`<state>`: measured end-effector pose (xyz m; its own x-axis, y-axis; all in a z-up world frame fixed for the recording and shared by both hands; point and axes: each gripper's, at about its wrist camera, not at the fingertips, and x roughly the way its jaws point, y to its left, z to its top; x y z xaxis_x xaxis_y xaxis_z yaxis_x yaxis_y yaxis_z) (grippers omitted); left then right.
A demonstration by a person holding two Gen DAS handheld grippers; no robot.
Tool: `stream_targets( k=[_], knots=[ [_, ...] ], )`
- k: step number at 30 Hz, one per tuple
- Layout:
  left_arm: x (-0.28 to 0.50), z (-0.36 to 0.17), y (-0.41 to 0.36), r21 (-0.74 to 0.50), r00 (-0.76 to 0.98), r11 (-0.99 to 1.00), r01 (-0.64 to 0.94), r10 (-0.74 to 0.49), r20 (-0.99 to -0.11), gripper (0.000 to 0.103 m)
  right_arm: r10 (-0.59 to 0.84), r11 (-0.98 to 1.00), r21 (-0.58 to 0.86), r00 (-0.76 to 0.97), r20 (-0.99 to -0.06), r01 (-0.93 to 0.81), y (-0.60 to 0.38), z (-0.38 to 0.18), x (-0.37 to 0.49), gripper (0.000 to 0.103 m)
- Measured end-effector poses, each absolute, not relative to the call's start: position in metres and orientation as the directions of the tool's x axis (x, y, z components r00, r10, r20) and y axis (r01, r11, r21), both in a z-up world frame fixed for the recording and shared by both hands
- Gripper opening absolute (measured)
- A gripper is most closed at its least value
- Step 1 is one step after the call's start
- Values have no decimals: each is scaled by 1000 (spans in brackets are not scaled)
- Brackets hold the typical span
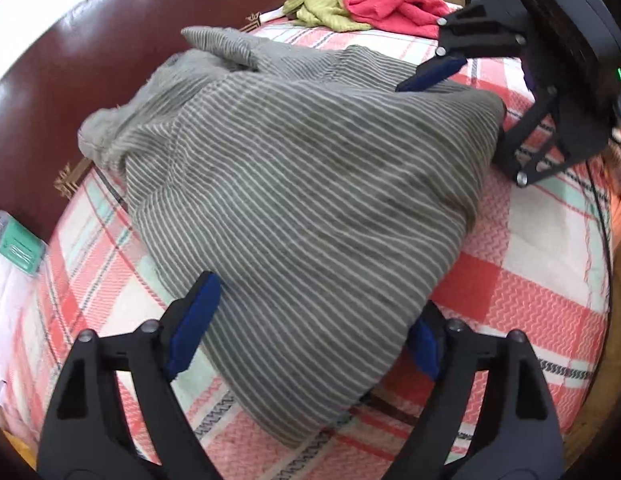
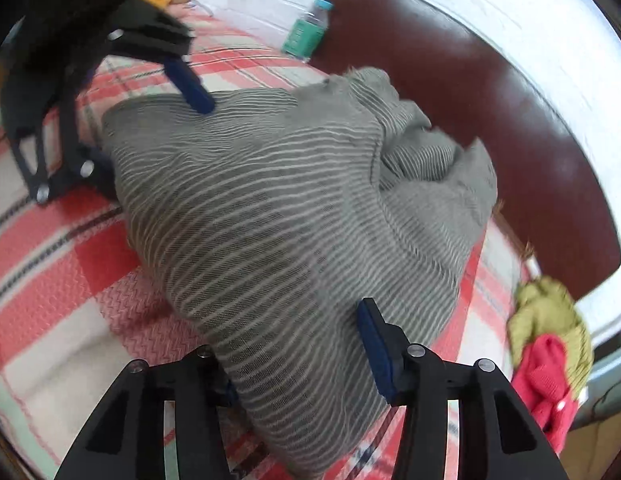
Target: Fold clothes
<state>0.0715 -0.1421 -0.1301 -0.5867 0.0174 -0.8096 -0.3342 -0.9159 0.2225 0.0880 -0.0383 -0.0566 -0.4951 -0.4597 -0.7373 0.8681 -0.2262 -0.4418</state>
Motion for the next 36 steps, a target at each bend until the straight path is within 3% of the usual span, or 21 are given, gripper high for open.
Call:
stream_targets(
  k=[3, 5, 7, 10, 13, 21, 27, 30, 33, 35, 36],
  knots=[
    [72, -130, -141, 206, -579, -917, -343, 33, -815, 83, -460, -240, -415, -479, -748, 878, -38, -57, 82, 54],
    [73, -129, -139, 193, -569, -914, -356, 49, -821, 65, -459, -256, -373, -452, -765, 892, -39, -56, 74, 55],
    [74, -128, -135, 196, -564, -911, -363, 47, -825, 54, -458, -263, -344, -431, -778, 901, -40, -56, 68, 53],
    [72, -126, -130, 224, -567, -911, -347, 14, -823, 31, -457, -234, -368, -436, -775, 900, -42, -55, 77, 17],
    [72, -121, -134, 220, -572, -925, -311, -3, -820, 19, -465, -220, -377, -436, -770, 900, -41, -49, 86, 12],
    [116, -67, -128, 218, -609, -909, -354, 47, -792, 16, -544, -189, -180, -255, -799, 965, -22, 12, 101, 11],
    [170, -50, -109, 233, -555, -868, -439, 58, -830, 16, -549, -80, -28, -67, -833, 996, -5, 34, 144, 11],
    [195, -54, -99, 223, -528, -856, -467, 67, -847, 17, -527, -41, -29, -46, -849, 999, 1, 33, 164, 11],
    [205, -58, -95, 235, -544, -857, -458, 61, -837, 26, -532, -71, -30, -63, -845, 997, 3, 36, 162, 11],
    [203, -63, -91, 255, -543, -848, -464, 45, -838, 45, -539, -94, -22, -70, -839, 995, 2, 40, 153, 11],
    [201, -65, -89, 272, -544, -838, -473, 35, -838, 48, -541, -98, -18, -68, -838, 995, 1, 42, 151, 11]
  ],
)
